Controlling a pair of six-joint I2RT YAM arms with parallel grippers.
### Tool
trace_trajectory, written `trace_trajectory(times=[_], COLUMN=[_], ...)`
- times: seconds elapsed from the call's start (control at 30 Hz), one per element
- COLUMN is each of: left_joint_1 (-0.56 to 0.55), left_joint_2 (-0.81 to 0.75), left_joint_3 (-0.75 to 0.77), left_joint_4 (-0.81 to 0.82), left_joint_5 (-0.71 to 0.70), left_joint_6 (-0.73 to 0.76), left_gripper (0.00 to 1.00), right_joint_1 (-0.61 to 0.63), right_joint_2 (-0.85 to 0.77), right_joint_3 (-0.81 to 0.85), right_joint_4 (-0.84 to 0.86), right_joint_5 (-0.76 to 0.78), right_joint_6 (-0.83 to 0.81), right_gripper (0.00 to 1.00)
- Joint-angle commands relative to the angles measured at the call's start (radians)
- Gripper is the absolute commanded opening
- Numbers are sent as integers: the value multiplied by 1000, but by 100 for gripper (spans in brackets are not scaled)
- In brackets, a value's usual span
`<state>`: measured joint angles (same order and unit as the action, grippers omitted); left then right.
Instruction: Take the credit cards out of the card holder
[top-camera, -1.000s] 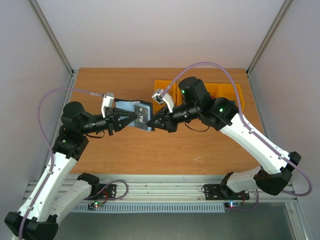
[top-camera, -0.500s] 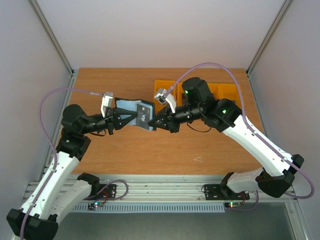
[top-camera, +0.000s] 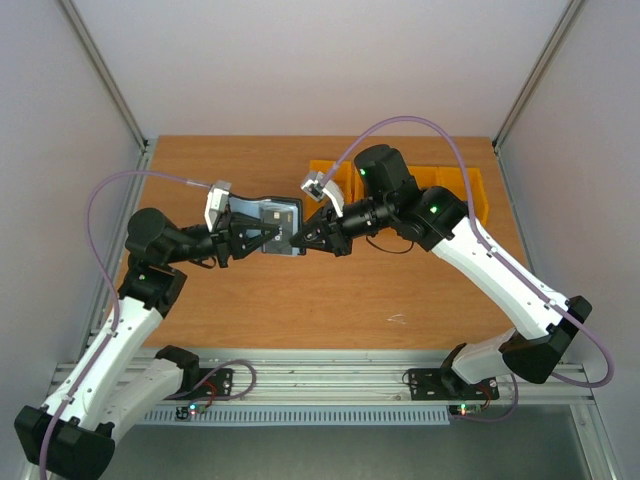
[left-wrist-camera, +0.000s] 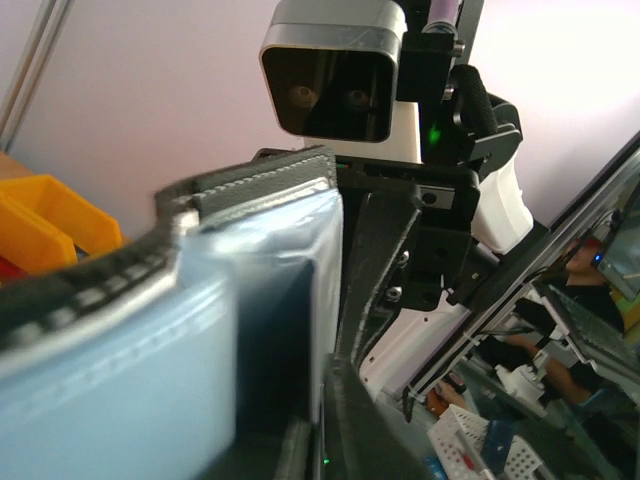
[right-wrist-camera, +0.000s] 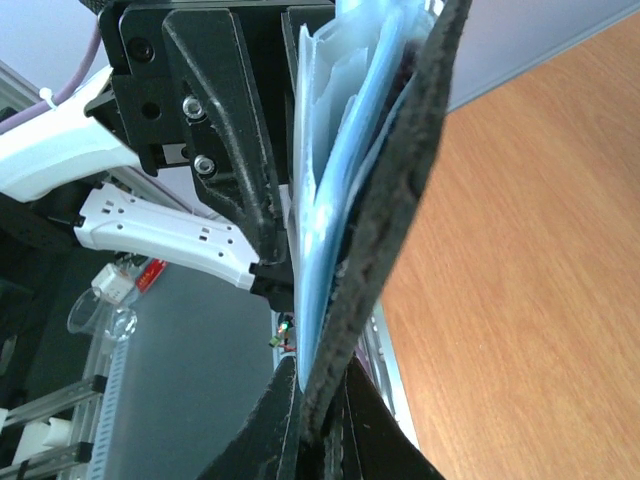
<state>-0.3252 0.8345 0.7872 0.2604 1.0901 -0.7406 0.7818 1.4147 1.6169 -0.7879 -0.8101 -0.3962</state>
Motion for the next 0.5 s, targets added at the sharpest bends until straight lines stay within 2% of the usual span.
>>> trace_trajectory(times=[0.0, 0.07, 0.1, 0.17, 0.23, 0.27, 0.37, 0.43, 0.47], left_joint_1=[-28, -28, -28, -26, -26, -26, -26, -26, -26], left_joint_2=[7, -8, -14, -26, -32, -34, -33, -31, -31], left_joint_3=[0, -4, -6, -6, -4, -5, -6, -6, -6], left_joint_4=[137, 125, 118, 86, 34, 27, 38, 40, 38], left_joint_5=[59, 70, 67, 46, 22, 17, 13, 13, 15], left_joint_6=[-47, -33, -29, -13, 11, 28, 31, 29, 30], left_gripper=[0, 0, 0, 0, 0, 0, 0, 0, 0], right_joint_1=[-1, -18, -29, -44, -48, -47, -47, -47, -47], right_joint_2=[11, 1, -9, -29, -38, -37, -26, -24, -28], right_joint_3=[37, 17, 2, -29, -44, -48, -59, -70, -80], right_joint_4=[64, 72, 83, 106, 108, 109, 118, 135, 148], right_joint_5=[-44, -55, -54, -52, -55, -58, -78, -94, -101], right_joint_6=[-54, -43, -34, -12, -1, 7, 34, 42, 47], right_gripper=[1, 2, 7, 27, 40, 43, 45, 37, 30])
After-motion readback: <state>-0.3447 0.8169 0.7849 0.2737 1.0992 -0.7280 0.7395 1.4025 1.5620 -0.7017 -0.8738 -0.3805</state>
